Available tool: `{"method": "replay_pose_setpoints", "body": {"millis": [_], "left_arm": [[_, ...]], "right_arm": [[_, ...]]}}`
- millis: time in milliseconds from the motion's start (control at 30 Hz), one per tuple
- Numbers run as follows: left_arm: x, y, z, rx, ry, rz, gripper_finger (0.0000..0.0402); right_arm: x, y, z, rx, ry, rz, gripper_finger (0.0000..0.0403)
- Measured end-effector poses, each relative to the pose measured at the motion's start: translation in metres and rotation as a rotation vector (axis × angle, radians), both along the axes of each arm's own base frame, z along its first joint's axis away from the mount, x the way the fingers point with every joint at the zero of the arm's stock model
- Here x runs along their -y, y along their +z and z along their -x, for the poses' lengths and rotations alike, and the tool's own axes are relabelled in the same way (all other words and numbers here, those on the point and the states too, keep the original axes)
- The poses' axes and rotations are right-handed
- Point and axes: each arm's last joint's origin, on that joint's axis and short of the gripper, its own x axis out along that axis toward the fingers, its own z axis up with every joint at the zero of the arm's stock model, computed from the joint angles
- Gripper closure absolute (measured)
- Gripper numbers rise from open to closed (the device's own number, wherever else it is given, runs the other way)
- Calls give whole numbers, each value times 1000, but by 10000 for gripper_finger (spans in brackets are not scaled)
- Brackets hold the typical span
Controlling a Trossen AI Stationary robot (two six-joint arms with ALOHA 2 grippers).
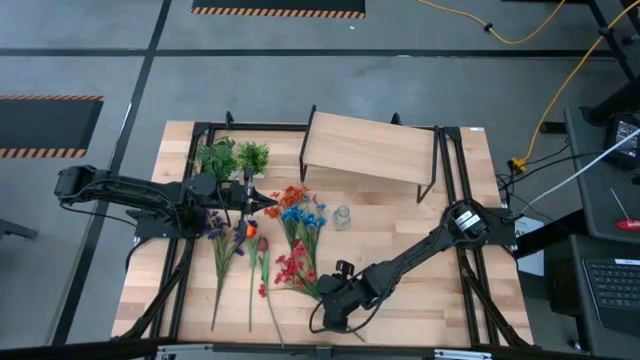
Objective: Pick and place flowers into a vace then onto a shelf
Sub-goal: Put the red flowers into the transparent vase
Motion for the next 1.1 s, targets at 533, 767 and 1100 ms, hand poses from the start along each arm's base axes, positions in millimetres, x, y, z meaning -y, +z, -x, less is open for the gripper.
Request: {"method": "replay_pose_setpoints", "body": {"millis": [533,767,1100], "left_arm": [[0,-2,0,-22,0,3,398],[0,-2,0,-22,0,3,398],[0,-3,0,-28,0,3,398]], "right_arm": [[0,1,-2,11,-46,-49,230],[0,2,-3,18,-63,-66,230],[5,-8,-10,-3,-53,-111,230]]}}
